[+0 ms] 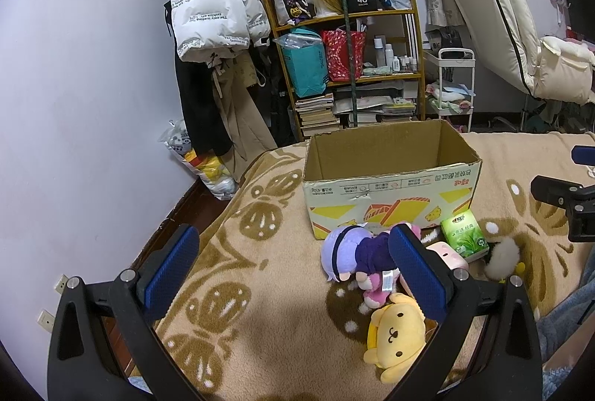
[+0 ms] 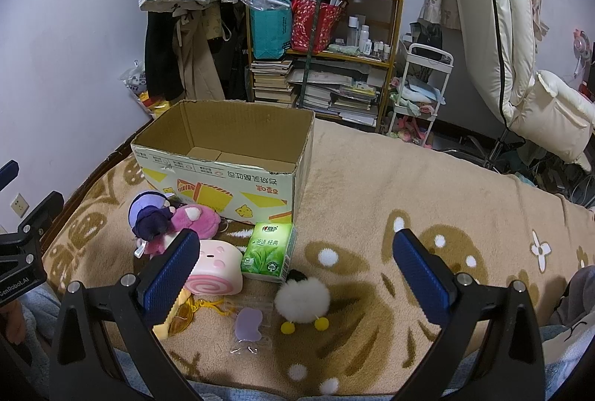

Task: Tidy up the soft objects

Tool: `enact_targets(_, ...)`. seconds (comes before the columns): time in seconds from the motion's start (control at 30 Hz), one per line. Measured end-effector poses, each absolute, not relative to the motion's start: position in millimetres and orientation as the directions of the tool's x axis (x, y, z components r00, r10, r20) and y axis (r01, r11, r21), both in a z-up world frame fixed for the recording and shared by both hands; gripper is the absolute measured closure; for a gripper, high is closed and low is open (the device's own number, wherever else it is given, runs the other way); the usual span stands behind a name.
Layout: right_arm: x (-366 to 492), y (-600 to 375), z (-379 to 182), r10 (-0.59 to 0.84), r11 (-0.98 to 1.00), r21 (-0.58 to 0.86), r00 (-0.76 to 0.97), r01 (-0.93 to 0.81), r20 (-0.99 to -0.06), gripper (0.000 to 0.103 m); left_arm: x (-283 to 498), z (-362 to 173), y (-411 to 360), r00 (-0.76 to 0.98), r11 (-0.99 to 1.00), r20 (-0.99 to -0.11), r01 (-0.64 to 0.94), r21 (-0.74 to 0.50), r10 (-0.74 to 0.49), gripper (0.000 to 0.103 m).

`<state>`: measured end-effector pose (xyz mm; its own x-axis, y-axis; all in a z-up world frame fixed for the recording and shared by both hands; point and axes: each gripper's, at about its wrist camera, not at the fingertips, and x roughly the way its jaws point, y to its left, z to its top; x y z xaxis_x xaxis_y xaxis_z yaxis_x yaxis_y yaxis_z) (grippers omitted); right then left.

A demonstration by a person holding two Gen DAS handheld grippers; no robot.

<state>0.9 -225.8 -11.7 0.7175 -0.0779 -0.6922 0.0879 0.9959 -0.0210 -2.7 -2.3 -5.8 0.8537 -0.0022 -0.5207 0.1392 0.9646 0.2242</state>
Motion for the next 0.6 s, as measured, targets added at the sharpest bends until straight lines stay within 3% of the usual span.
enact_targets(0.6,0.9,-225.8,-11.9,-0.077,0.996,-0.021,0.718,0.087,-0.692,0.0,-2.5,-7.9,-4.4,0.852,0.963,-0.524,0.146,0.228,-0.006,0.002)
